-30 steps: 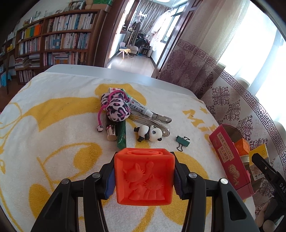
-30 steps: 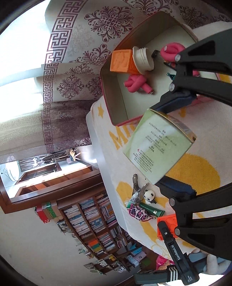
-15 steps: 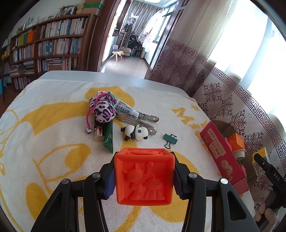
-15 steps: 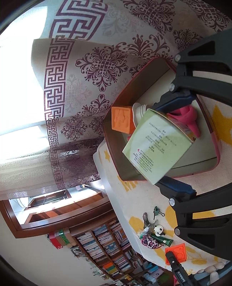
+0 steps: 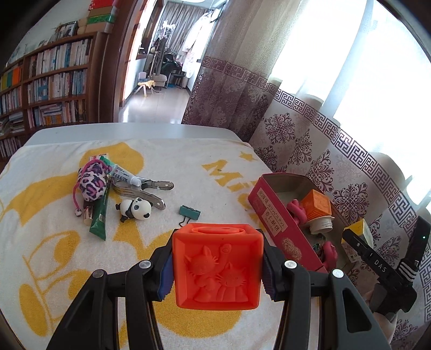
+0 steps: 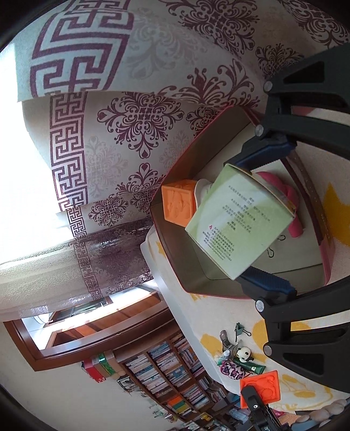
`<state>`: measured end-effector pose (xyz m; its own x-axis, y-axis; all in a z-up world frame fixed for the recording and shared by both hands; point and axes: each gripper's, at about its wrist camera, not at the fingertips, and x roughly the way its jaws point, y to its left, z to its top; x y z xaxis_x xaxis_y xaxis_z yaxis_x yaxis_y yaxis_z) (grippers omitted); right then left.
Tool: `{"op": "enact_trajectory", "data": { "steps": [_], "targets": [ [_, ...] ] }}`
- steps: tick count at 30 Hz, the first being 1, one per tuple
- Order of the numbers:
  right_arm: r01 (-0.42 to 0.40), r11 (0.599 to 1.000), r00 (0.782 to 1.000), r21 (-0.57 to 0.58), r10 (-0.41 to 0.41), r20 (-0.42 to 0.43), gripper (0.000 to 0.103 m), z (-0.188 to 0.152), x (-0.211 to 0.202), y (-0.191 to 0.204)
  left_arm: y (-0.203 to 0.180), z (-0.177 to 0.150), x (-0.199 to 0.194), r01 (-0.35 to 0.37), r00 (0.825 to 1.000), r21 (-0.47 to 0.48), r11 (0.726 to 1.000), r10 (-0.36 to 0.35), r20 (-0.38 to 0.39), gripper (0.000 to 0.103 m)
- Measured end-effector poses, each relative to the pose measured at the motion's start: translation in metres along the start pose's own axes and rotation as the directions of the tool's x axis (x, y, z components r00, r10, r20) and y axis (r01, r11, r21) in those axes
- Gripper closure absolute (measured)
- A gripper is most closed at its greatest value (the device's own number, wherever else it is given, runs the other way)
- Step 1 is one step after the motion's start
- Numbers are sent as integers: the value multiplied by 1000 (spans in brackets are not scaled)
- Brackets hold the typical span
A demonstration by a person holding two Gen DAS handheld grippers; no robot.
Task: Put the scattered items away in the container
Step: 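Carry the red-orange cube and green box into the red tin and open both tools, then withdraw both tools from the tin toward the remaining items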
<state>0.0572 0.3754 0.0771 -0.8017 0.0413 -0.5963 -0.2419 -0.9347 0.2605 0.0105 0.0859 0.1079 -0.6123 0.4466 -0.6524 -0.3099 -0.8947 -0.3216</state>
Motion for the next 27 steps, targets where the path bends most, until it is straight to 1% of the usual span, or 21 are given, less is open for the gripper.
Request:
{"op": "enact_trajectory", "data": {
  "steps": [3, 6, 8, 12, 17, 21, 24, 25, 26, 27],
  "targets": [
    [-45, 999, 999, 1, 45, -11, 24, -1, 3, 1, -20, 7, 9, 26, 1000, 25, 999, -26, -14, 49],
    [-71, 997, 998, -34, 71, -3, 22, -1, 0, 6, -39, 14, 19, 47, 999, 50, 998, -46, -28, 49],
    [-54, 997, 998, -50, 55, 13, 22, 0, -3, 7, -52, 19, 25, 64, 997, 63, 996, -62, -36, 49],
    [-30, 999, 999, -39, 31, 33, 21, 4, -8, -1, -79, 33, 37, 103, 994, 92, 990, -99, -46, 49],
    [-32, 1000, 999, 0, 32, 22, 21, 7, -4, -12, -112, 45, 55, 146, 988, 132, 980, -140, -59, 49],
    [-23, 1000, 1000, 7, 23, 10, 21, 5, 2, -15, -129, 52, 75, 186, 981, 136, 973, -177, -79, 49],
    [-14, 1000, 1000, 7, 14, 4, 21, 4, 5, -16, -133, 57, 91, 240, 966, 94, 966, -228, -122, 47],
    [-10, 1000, 1000, 5, 10, 3, 21, 4, 6, -16, -133, 58, 94, 243, 965, 80, 967, -232, -124, 44],
    [-7, 1000, 1000, 4, 7, 3, 21, 4, 6, -16, -132, 59, 95, 238, 966, 73, 969, -229, -117, 37],
    [-5, 1000, 1000, 5, 5, 4, 21, 3, 6, -16, -130, 59, 94, 228, 970, 71, 971, -220, -104, 33]
  ]
}}
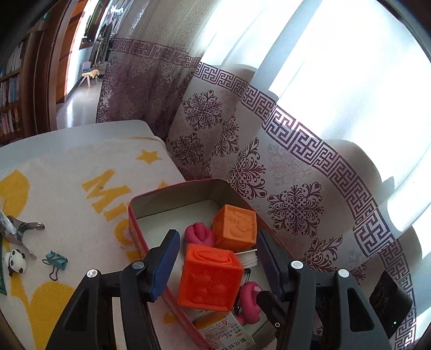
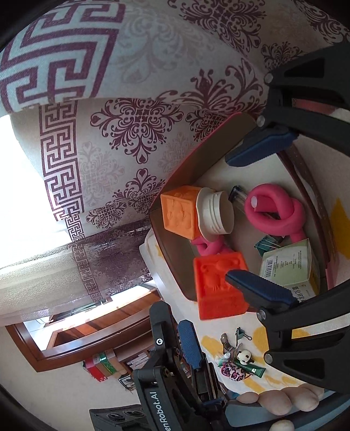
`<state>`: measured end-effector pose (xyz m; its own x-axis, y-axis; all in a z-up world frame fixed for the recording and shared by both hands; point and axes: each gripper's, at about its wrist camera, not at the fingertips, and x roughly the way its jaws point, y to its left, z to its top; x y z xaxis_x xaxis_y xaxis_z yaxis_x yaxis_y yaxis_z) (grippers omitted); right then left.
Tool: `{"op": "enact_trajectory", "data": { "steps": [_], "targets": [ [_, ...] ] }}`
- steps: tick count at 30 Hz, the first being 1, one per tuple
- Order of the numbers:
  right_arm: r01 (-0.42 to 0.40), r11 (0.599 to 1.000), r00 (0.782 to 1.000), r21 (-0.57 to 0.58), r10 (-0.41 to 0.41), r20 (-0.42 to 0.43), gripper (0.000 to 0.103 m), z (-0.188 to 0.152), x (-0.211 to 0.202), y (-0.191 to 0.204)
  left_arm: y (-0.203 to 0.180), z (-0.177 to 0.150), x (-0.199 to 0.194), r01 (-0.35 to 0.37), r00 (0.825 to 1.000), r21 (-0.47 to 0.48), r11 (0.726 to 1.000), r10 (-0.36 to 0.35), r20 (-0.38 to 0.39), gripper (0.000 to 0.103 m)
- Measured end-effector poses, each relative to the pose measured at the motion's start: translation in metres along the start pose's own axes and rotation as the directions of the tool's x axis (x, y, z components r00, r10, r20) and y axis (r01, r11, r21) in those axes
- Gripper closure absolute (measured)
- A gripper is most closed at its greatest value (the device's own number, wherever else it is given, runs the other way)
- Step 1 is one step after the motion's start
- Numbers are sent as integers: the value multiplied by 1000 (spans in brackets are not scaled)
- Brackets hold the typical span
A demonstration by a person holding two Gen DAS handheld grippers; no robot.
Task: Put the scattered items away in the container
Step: 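Withdraw both tools from the tin toward the remaining items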
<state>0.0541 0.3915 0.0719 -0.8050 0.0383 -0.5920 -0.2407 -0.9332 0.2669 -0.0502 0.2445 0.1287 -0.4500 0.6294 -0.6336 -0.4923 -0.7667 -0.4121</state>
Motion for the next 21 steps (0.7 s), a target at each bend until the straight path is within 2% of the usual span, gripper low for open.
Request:
{"op": "enact_trajectory", "data": {
  "steps": [1, 9, 10, 12, 17, 21],
  "targets": [
    [1, 1000, 1000, 0, -1, -1, 21, 0, 0, 0, 2, 0, -3, -12, 1000, -1, 1000, 12, 15, 27],
    [0, 1000, 1000, -11, 0, -7, 21, -6, 2, 9, 38, -15, -32, -140, 989, -19, 990, 141, 53, 25],
    [-1, 1000, 1000, -13, 0, -6, 21, -7, 1, 11, 44, -19, -36, -154, 986, -25, 988, 156, 55, 17],
    [-7, 1000, 1000, -18, 7, 0, 21, -8, -2, 17, 55, -27, -47, -179, 981, -35, 983, 181, 65, 13],
    [-33, 999, 999, -37, 34, 23, 21, -13, -15, 37, 85, -48, -78, -249, 962, -57, 967, 253, 100, 13],
    [-73, 996, 997, -49, 74, 32, 20, -23, -26, 61, 120, -69, -104, -333, 928, -126, 935, 348, 131, 13]
  ]
}}
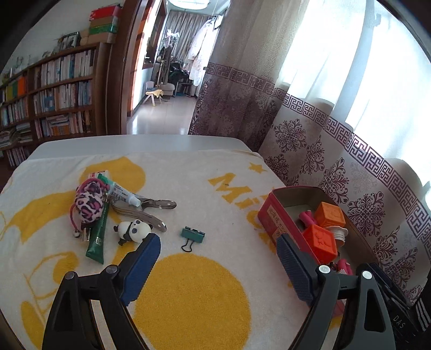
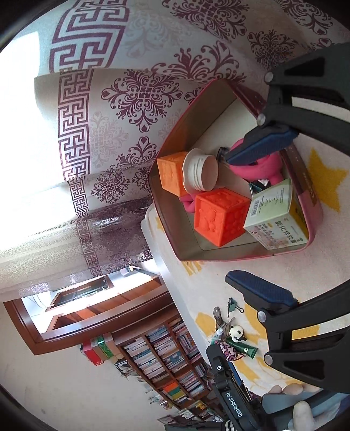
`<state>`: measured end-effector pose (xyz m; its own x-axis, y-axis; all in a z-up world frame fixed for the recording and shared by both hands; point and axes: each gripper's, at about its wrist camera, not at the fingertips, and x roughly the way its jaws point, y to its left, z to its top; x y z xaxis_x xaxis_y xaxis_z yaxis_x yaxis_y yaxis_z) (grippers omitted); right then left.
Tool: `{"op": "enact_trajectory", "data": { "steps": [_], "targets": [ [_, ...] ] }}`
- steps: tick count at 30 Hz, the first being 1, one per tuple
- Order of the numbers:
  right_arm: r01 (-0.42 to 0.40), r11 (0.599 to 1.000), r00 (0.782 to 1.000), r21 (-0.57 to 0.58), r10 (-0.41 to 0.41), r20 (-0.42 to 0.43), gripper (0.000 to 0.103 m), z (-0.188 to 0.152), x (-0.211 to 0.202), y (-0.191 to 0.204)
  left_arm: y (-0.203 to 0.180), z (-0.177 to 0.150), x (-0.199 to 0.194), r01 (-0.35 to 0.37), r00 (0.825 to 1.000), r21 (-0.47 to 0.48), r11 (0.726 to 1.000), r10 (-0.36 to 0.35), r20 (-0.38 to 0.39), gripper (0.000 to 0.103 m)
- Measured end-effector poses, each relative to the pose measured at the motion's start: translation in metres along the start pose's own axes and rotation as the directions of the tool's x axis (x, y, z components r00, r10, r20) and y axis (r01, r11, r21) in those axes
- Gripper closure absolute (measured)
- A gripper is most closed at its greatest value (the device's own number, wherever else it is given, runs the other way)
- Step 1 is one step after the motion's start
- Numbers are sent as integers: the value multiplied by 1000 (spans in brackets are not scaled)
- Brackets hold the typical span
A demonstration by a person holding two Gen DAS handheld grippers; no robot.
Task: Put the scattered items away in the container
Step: 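Withdraw both tools from the tin toward the remaining items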
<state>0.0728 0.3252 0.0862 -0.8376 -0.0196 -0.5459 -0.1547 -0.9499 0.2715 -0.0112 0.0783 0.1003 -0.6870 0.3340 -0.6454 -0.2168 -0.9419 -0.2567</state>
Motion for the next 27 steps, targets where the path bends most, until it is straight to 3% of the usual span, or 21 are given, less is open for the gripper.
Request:
{"op": "enact_trajectory", "data": {
  "steps": [7, 9, 12, 14, 18, 27],
  "targets": [
    [-94, 994, 996, -48, 94, -5, 20, -28, 4, 61, 72, -21, -28, -93, 987, -129, 987, 109, 116, 13],
    [-97, 994, 995, -51, 97, -1, 20, -36, 9, 75, 91, -26, -29, -142, 980, -195, 970, 166, 109, 13],
    [-43, 998, 999, -46, 44, 9, 20, -47, 19, 87, 111, -26, -33, -89, 986, -257, 962, 122, 114, 13],
    [-22, 1000, 1000, -11, 22, 5, 20, -49, 22, 87, 115, -25, -36, -114, 982, -265, 957, 149, 115, 13],
    [45, 999, 997, 27, -47, 67, 20, -47, 15, 83, 125, -24, -41, -79, 982, -314, 946, 128, 139, 13],
    [129, 991, 989, 21, -130, 74, 20, -46, 18, 87, 153, -32, -31, -149, 975, -419, 896, 204, 90, 13]
  ]
}}
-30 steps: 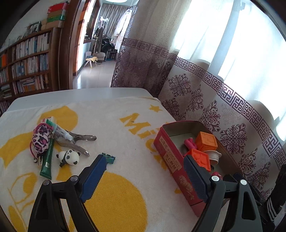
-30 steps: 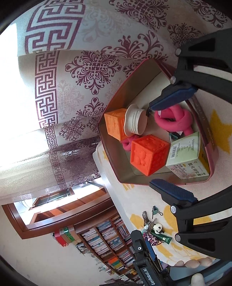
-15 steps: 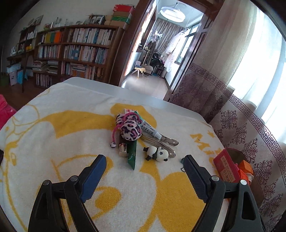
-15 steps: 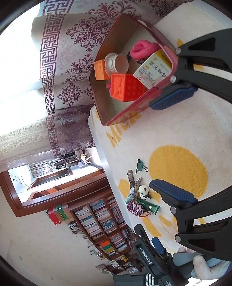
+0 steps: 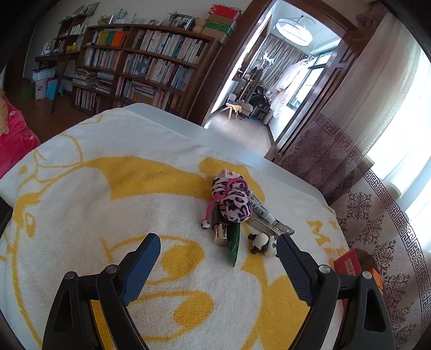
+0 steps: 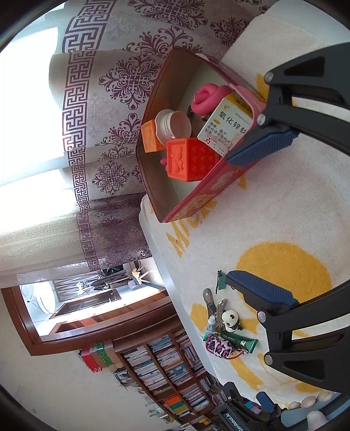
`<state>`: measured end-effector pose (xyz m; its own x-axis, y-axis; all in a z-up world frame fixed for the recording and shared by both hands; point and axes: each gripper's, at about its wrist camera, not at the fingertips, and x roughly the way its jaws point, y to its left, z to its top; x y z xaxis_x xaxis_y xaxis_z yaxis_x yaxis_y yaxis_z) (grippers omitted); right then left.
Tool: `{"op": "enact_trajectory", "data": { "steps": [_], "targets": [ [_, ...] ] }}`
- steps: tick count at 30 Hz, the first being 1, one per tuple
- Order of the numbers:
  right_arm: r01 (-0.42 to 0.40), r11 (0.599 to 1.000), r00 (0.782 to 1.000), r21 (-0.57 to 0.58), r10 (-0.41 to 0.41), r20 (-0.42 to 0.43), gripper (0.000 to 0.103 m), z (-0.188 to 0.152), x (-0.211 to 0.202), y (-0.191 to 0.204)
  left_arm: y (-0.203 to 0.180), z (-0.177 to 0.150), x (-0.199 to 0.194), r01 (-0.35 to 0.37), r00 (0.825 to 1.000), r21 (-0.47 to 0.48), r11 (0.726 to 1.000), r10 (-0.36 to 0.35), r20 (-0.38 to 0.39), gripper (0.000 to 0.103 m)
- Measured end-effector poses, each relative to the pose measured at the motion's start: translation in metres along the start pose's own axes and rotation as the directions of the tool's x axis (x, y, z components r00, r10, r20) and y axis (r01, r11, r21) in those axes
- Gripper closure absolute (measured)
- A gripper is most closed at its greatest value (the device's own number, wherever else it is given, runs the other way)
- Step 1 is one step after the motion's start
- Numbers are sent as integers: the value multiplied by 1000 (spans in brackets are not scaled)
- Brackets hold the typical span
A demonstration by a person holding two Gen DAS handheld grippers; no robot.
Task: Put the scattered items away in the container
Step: 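Withdraw both tools from the tin toward the remaining items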
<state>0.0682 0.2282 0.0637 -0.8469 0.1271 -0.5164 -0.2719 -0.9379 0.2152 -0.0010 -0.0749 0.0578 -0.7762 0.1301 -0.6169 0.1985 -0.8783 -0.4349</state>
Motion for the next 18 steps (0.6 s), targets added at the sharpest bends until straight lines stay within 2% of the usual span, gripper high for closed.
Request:
{"op": "enact_trajectory", "data": {
  "steps": [13, 18],
  "targets": [
    [2, 999, 1000, 50, -3, 9, 20, 0, 0, -9, 19, -1, 12, -65, 998, -32, 997, 64, -14, 13],
    [4, 1000, 997, 10, -4, 76, 20, 0, -12, -1, 28, 1, 14, -88, 996, -63, 994, 87, -14, 13]
  ]
}}
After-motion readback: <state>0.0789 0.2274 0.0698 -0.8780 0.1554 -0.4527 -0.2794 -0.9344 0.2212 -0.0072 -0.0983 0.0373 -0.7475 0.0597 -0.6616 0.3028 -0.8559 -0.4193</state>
